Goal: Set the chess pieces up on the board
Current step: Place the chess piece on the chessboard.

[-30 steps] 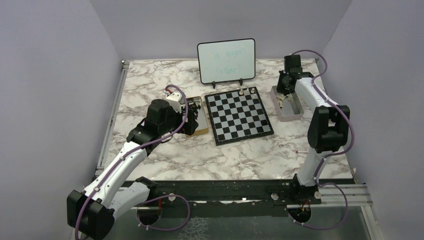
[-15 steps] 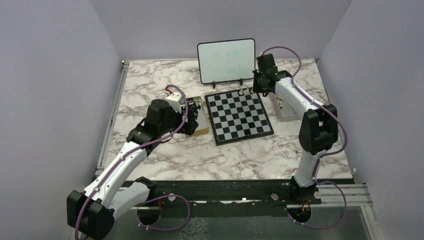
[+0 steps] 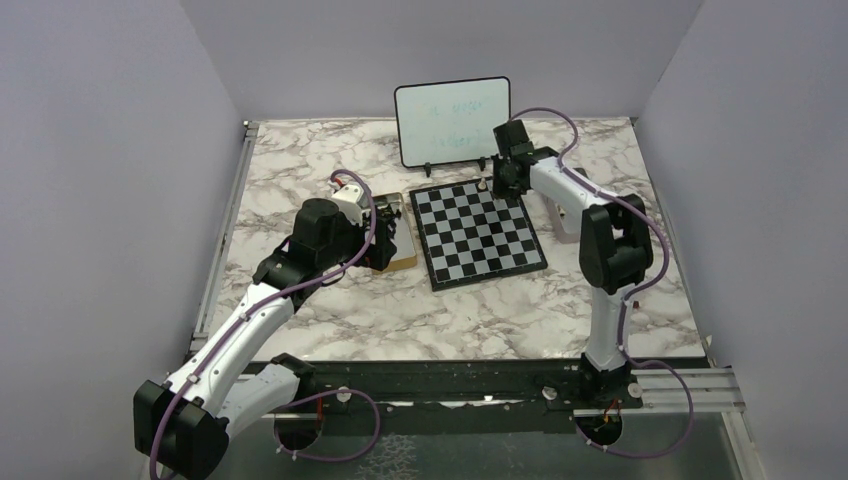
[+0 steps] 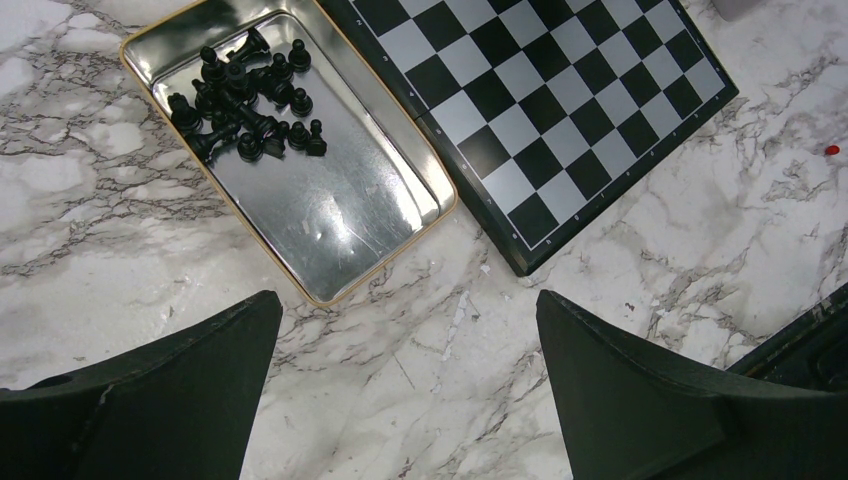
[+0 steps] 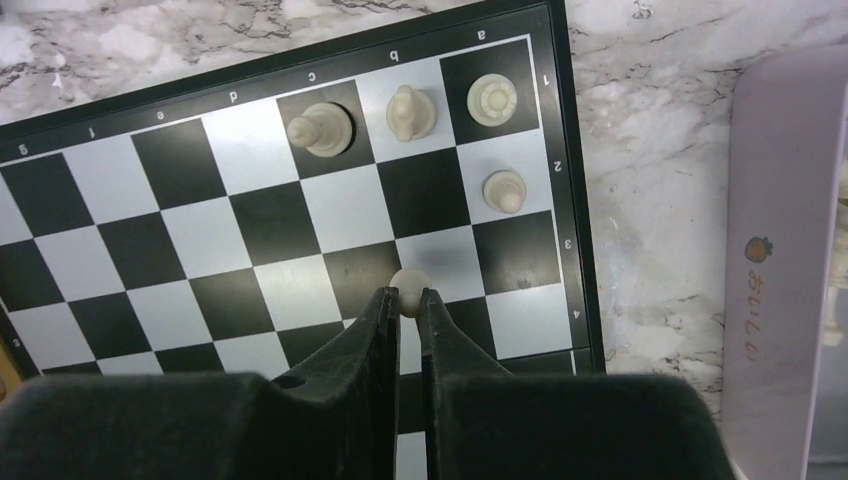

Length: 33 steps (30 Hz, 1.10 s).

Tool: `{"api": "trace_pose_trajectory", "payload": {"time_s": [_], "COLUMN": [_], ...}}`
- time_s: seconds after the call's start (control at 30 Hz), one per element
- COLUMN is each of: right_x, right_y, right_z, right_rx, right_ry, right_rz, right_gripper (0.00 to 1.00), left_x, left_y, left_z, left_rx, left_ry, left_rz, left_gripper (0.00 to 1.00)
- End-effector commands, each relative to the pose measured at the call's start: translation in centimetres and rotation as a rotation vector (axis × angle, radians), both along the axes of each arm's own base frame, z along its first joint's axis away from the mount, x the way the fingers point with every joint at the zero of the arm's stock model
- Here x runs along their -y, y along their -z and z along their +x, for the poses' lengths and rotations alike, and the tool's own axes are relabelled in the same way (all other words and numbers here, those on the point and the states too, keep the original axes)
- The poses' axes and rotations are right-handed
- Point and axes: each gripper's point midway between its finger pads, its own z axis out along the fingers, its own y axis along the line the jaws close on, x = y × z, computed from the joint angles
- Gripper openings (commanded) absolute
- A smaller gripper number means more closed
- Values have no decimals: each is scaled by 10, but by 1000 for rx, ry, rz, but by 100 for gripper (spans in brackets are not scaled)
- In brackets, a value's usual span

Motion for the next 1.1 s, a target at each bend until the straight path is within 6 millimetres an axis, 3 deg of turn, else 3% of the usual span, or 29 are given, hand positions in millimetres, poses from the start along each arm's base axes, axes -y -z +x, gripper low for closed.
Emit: {"api": "trace_pose_trajectory", "payload": {"time_s": [0.0, 0.43, 1.07], "right_x": [-4, -2, -1], "right_y": [-3, 3, 16], "right_z": [19, 35, 33], "right_rx": [46, 45, 11], "right_ry": [28, 44, 46], "right_rz": [-5, -45, -60], "right_gripper": [14, 14, 15], "left_x": [2, 1, 1], "left_y": [-6, -5, -6], "left_z": [-2, -2, -2], "left_rx": [23, 21, 25], "left_ry": [16, 14, 14], "left_rz": [-7, -4, -6], "left_gripper": [99, 99, 99]}}
